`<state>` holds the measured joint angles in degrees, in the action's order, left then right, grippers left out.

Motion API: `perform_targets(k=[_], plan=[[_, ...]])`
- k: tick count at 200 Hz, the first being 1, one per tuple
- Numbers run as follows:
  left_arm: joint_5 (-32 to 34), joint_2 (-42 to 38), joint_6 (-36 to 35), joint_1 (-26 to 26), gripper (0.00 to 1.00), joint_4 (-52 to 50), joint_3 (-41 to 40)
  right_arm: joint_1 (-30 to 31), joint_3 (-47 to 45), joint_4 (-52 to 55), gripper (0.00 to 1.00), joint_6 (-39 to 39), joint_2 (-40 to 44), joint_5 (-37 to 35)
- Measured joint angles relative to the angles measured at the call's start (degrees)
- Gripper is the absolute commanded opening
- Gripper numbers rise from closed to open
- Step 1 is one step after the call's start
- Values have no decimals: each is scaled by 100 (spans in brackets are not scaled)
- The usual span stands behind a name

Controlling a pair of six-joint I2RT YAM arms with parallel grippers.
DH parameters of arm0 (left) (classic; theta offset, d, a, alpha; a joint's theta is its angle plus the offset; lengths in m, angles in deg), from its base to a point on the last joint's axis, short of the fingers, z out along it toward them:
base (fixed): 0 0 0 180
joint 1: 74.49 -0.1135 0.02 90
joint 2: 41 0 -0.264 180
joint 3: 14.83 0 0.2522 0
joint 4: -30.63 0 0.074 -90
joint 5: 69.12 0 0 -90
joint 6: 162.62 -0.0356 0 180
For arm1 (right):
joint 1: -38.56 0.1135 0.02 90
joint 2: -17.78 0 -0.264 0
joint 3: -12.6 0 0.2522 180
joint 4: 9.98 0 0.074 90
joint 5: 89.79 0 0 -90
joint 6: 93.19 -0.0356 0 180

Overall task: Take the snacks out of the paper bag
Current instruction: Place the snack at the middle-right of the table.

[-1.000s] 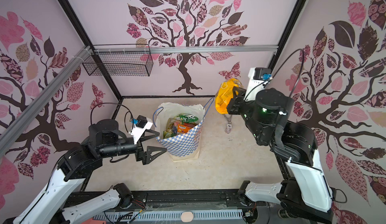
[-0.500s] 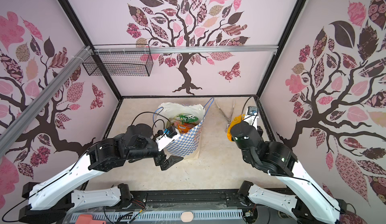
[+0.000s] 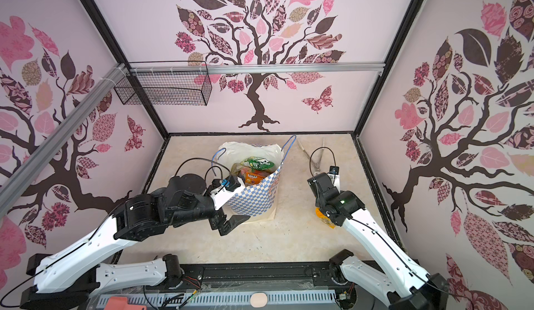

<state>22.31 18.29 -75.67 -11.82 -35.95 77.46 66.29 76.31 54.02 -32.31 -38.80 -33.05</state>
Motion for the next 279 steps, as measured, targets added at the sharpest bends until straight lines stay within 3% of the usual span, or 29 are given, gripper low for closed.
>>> perform_targets(k=[79,127,142,154,170,233,279], plan=[[94,-17,-4,4,98,-2,0,-4,-476,-1878,2,-116,-1043,1287],[140,-44,-4,7,98,-2,-2,-7,-667,-2905,10,-348,-1602,1976],[157,-76,-4,7,98,0,-4,-7,-699,-3165,17,-409,-1779,2120],[173,-111,-4,7,99,2,-7,2,-719,-3324,30,-428,-1930,2227],[221,-179,-2,7,98,9,-33,11,-723,-3453,39,-470,-2124,2330],[363,-444,4,7,99,74,-225,11,-446,-2946,79,-354,-2223,2365],[444,-505,17,7,99,131,-225,11,92,-2124,89,-221,-1646,2376]])
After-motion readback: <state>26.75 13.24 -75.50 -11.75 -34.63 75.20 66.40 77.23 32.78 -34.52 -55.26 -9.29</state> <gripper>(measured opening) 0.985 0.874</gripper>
